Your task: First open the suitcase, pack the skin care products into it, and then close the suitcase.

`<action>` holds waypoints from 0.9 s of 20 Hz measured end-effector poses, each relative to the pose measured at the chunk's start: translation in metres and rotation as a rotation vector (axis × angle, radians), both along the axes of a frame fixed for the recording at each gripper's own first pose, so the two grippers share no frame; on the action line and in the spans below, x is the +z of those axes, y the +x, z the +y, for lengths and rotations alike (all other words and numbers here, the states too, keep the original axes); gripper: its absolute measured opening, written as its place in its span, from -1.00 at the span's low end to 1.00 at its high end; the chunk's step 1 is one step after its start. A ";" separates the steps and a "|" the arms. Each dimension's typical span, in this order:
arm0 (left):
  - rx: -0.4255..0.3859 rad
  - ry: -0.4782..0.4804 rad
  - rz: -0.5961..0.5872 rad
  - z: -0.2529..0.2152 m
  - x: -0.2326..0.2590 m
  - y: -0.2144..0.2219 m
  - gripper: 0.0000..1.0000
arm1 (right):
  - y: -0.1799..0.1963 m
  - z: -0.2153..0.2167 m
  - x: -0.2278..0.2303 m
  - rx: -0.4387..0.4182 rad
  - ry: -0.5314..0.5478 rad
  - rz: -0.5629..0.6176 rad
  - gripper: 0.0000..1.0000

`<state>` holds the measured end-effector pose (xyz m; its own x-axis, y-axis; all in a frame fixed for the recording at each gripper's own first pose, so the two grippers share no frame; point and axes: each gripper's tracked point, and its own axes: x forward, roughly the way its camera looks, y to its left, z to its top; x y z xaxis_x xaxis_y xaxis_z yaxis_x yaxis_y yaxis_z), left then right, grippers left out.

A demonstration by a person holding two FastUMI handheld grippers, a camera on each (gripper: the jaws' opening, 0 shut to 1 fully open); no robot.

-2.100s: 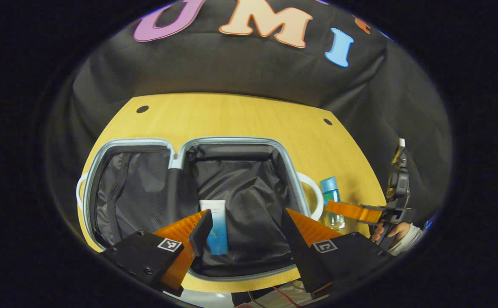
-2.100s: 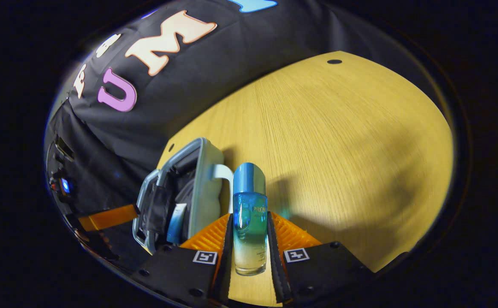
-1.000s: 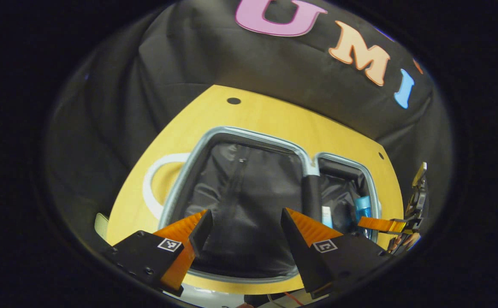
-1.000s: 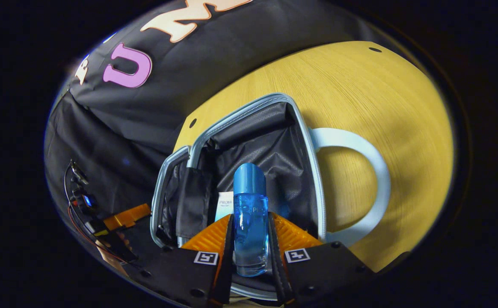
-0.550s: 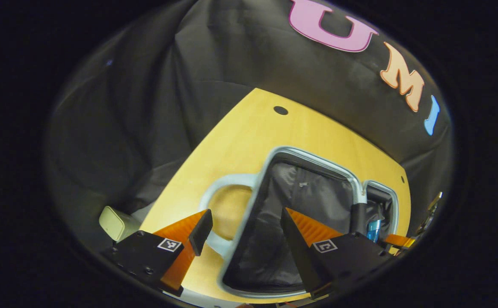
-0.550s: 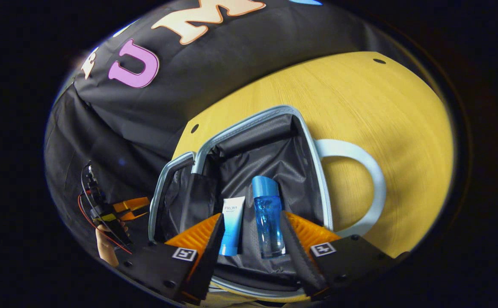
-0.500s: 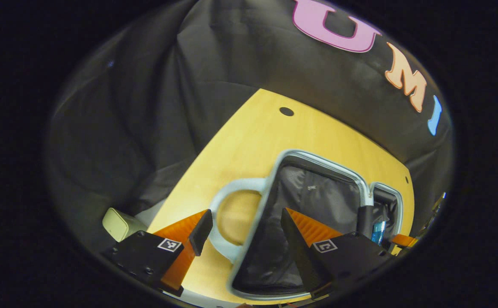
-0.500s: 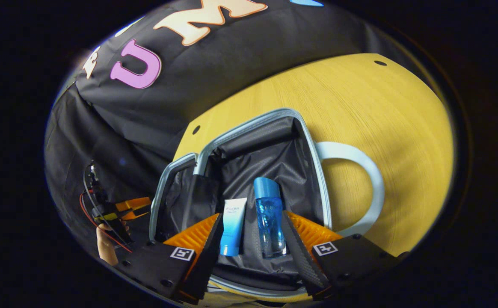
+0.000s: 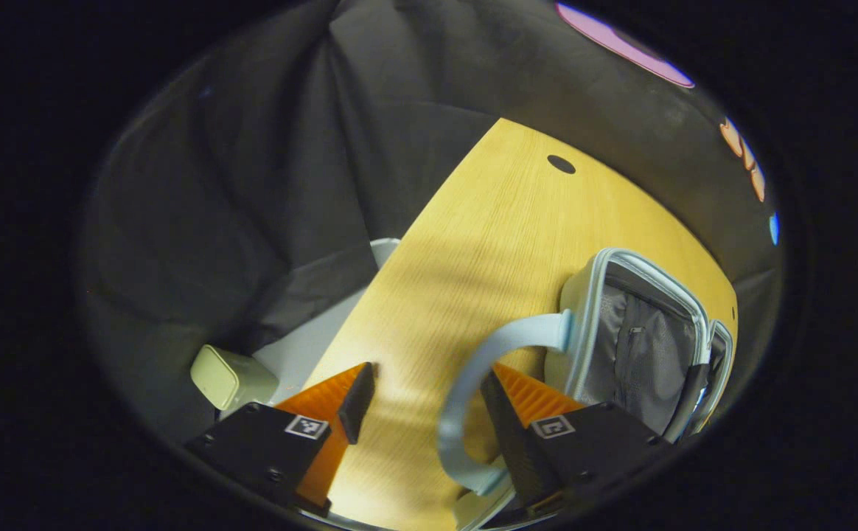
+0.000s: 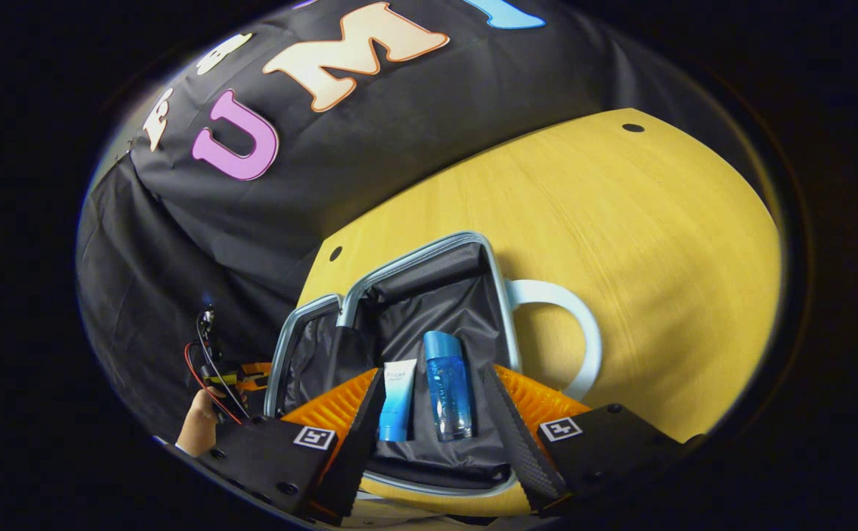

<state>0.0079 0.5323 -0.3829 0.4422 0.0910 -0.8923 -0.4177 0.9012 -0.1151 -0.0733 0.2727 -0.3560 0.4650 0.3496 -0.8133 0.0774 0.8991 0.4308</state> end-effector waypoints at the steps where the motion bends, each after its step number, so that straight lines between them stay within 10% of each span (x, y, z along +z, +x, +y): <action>1: -0.013 0.010 0.032 -0.001 -0.003 -0.004 0.49 | -0.001 -0.004 -0.001 -0.007 -0.006 0.007 0.70; 6: -0.116 -0.003 0.014 -0.022 0.009 0.009 -0.72 | -0.005 -0.018 0.008 -0.025 -0.013 -0.018 0.70; 18: -0.261 0.097 -0.310 -0.110 0.197 0.033 -0.96 | -0.019 -0.053 0.012 0.032 0.028 -0.033 0.70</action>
<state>0.0411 0.4222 -0.1857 0.7082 0.0169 -0.7058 -0.1323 0.9852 -0.1091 -0.0923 0.2201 -0.3437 0.4796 0.3872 -0.7874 0.0340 0.8885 0.4576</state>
